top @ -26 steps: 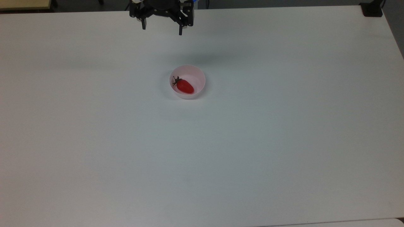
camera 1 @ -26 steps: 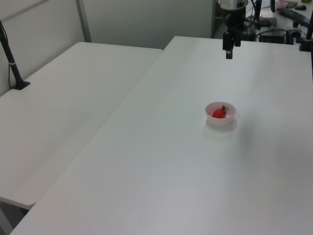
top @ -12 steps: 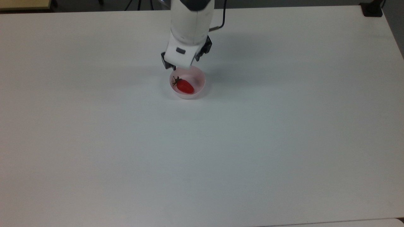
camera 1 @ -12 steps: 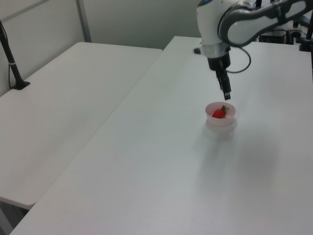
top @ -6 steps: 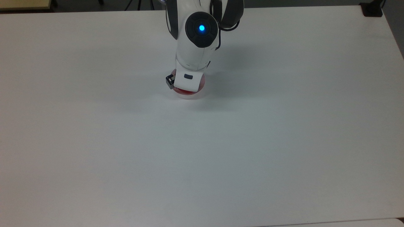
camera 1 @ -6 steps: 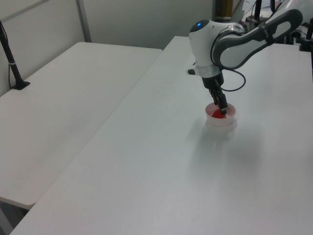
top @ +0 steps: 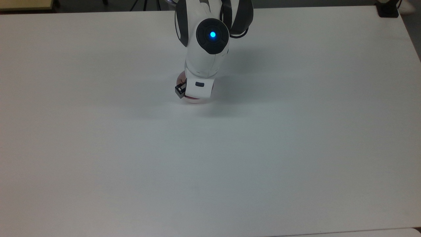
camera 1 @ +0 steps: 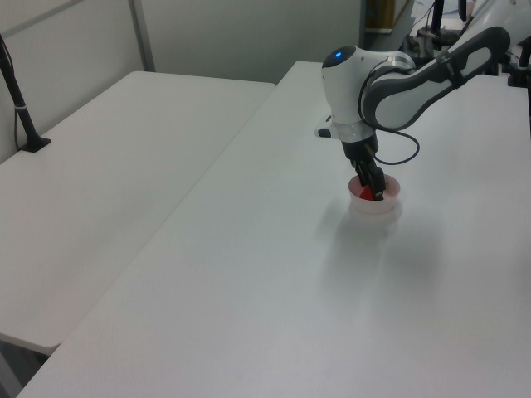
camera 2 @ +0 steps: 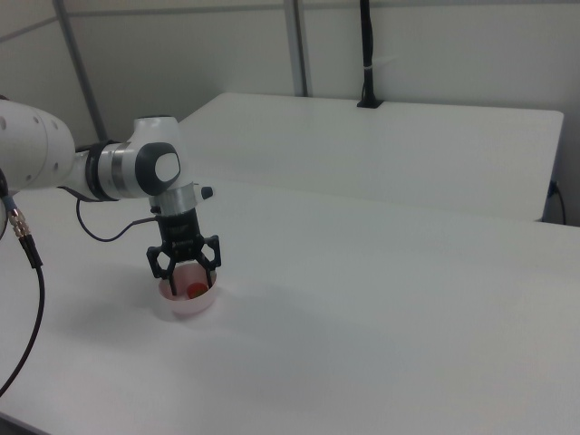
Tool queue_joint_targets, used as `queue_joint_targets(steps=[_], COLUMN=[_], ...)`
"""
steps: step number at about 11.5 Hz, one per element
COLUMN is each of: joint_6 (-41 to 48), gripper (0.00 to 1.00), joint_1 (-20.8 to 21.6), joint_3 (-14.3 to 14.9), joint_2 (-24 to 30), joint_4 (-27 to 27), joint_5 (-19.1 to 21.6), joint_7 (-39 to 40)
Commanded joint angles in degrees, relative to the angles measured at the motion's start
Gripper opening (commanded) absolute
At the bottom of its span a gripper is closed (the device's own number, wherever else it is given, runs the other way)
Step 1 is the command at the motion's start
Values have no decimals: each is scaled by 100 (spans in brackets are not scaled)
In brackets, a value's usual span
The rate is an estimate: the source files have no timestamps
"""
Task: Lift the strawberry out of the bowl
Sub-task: 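Lower the gripper into the bowl and close it on the red strawberry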
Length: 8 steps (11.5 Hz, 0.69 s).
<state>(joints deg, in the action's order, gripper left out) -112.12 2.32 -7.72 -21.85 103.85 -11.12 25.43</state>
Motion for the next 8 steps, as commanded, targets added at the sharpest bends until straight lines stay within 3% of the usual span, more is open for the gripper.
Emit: queue_joint_targets(steps=[1,4,8], joint_6=[-179,-109,-82], gripper=[72,47,40], joint_1=[23,31,40], joint_3=[16,16,16], joint_2=[23,40,76], joint_4=[188,188,171], joint_5=[-197,-197,-180], joint_7=[67,23,-372])
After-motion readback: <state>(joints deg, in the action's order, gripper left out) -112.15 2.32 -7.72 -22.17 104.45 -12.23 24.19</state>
